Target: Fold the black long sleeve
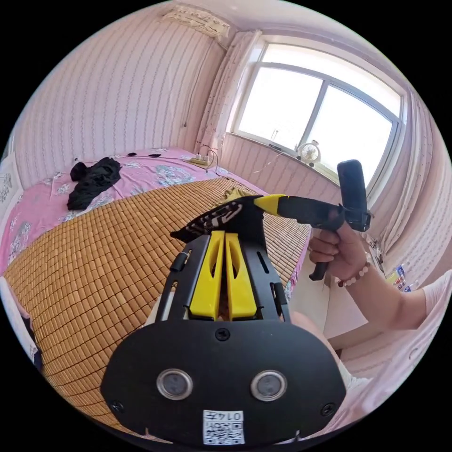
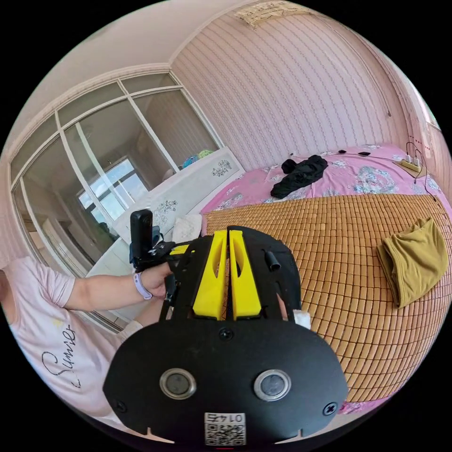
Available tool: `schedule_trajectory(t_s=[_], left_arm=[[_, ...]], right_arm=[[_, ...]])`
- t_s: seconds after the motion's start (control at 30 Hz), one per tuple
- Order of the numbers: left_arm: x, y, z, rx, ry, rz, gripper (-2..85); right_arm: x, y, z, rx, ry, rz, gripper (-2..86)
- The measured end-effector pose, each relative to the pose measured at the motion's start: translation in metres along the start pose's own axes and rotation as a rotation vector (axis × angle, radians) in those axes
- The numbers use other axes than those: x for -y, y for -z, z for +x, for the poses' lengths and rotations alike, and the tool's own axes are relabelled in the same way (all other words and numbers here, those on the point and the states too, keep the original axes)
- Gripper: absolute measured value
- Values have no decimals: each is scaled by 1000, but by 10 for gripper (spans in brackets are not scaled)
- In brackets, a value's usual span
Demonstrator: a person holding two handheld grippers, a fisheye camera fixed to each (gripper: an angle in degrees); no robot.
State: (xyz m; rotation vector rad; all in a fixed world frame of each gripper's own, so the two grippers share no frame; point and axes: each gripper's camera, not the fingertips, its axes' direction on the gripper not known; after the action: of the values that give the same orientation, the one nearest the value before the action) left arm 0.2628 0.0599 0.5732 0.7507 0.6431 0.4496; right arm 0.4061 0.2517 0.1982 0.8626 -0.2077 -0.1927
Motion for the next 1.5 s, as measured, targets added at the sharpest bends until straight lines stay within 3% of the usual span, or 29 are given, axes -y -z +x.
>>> schedule_trajectory(t_s=[0.23,0.3,0.43,0.5,0.6,0.83,1.1,1.17,1.23,1.5], left_arm=[[-10,184,-21,130,-35,299,-10],[-27,211,-20,140,-52,310,-10],[-98,222,-37,219,46,131,-9],[-138,212,-52,257,128,17,-9],[-192,189,-75,231,266,-177,-5],[-211,145,-91,162,287,-348,76],[-182,125,-111,250,254,-364,134],[-179,121,-117,248,263,-369,121],[-177,116,-121,186,281,-415,41],[-211,225,-86,166,305,-297,14]], right_arm=[[20,6,-53,160,59,207,2],[0,11,-70,180,141,238,3],[-61,-9,-75,98,139,39,5],[-120,-45,-54,-17,-27,-253,7],[-182,-66,-33,-76,-254,-457,14],[-188,-70,-15,-206,-373,-443,60],[-130,-102,33,-329,-386,-401,112],[-120,-106,43,-347,-399,-382,117],[-113,-111,53,-365,-413,-390,122],[-117,-102,78,-407,-487,-346,134]])
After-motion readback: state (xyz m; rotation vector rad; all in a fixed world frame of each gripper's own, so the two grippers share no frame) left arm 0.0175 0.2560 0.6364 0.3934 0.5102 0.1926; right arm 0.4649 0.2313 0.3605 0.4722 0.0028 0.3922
